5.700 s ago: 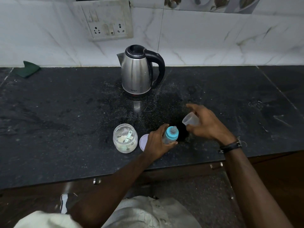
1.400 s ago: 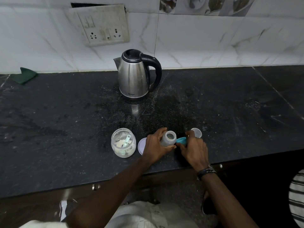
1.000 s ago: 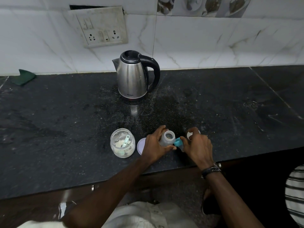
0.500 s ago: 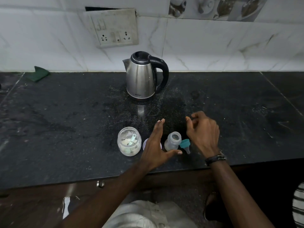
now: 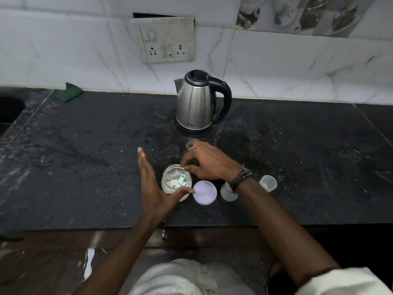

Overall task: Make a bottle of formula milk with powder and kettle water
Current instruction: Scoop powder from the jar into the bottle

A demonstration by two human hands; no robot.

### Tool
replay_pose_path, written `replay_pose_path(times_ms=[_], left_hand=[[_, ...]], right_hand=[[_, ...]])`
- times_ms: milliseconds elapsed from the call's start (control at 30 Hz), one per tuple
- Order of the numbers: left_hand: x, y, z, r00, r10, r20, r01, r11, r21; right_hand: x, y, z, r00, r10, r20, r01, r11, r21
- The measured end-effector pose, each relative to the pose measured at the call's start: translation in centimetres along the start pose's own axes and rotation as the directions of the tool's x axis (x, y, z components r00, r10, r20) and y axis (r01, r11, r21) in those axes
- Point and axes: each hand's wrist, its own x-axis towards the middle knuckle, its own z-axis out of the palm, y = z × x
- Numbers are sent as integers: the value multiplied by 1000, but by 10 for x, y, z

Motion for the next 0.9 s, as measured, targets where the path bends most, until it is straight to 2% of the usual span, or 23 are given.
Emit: replay_pose_path(times_ms=[100, 200, 267, 400, 500, 900], left_hand=[[-6, -24, -4, 984, -150, 96, 151, 989, 0], [-9, -40, 1, 928, -296, 225, 313, 949, -42], [-10, -42, 4, 900, -336, 279, 364, 930, -54], [-10, -33, 9, 903, -333, 271, 363, 930, -65], [-10, -29, 11, 906, -336, 258, 364, 928, -72], [-8, -38, 18, 932, -258, 255, 263, 965, 15]], right_hand=[[22, -13, 8, 985, -38, 169, 69, 981, -183], [38, -28, 17, 959, 8, 285, 92, 938, -334], [46, -33, 22, 943, 48, 328, 98, 905, -414], [57, -38, 34, 928, 108, 358, 124, 814, -567], [58, -40, 39, 936, 105, 336, 132, 780, -611], [42, -25, 39, 978, 7, 208, 107, 839, -534]])
